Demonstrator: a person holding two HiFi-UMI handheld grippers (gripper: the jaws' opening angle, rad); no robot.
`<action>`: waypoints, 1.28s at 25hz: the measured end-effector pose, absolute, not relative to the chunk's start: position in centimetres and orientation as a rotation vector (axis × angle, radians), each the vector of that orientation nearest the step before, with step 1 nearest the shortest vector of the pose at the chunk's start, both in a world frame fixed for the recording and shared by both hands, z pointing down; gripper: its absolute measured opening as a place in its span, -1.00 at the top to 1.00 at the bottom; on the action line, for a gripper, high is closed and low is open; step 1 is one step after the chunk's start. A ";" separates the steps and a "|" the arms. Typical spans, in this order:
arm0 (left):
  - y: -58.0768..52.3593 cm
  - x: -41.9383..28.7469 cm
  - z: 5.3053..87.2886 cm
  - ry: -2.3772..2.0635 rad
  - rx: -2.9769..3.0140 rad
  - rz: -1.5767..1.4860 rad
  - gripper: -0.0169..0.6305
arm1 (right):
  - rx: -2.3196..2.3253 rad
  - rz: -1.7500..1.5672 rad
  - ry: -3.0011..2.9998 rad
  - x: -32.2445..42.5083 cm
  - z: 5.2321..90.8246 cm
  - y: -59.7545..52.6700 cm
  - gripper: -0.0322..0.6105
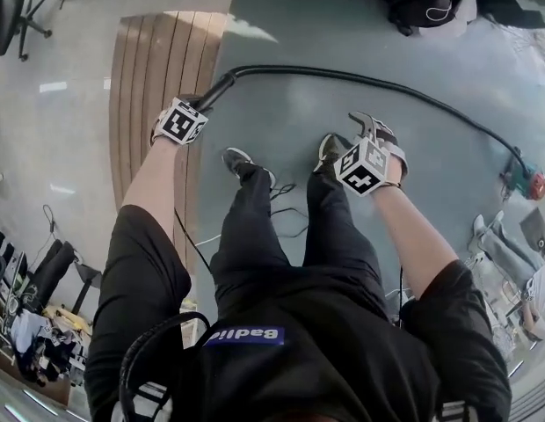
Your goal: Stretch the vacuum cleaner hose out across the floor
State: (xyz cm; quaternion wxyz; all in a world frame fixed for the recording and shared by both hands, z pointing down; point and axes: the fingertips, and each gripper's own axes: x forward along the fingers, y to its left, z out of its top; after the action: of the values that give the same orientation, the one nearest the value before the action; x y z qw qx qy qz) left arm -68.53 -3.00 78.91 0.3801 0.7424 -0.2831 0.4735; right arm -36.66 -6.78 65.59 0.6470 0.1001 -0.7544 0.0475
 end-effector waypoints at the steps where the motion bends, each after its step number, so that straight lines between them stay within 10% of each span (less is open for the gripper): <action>1: -3.1 -68.8 80.1 -0.730 1.891 1.203 0.44 | 0.246 0.120 -1.715 -35.5 65.6 -6.4 0.19; 32: -4.7 -77.4 121.4 -1.097 1.894 0.999 0.45 | 0.218 -0.278 -2.024 -49.1 97.8 -19.6 0.19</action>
State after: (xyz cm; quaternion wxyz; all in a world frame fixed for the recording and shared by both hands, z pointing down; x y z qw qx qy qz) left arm -77.39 -4.75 121.41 0.3596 0.7344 -0.4256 0.3875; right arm -49.15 -19.62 97.84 0.5170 0.0910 -0.8432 -0.1156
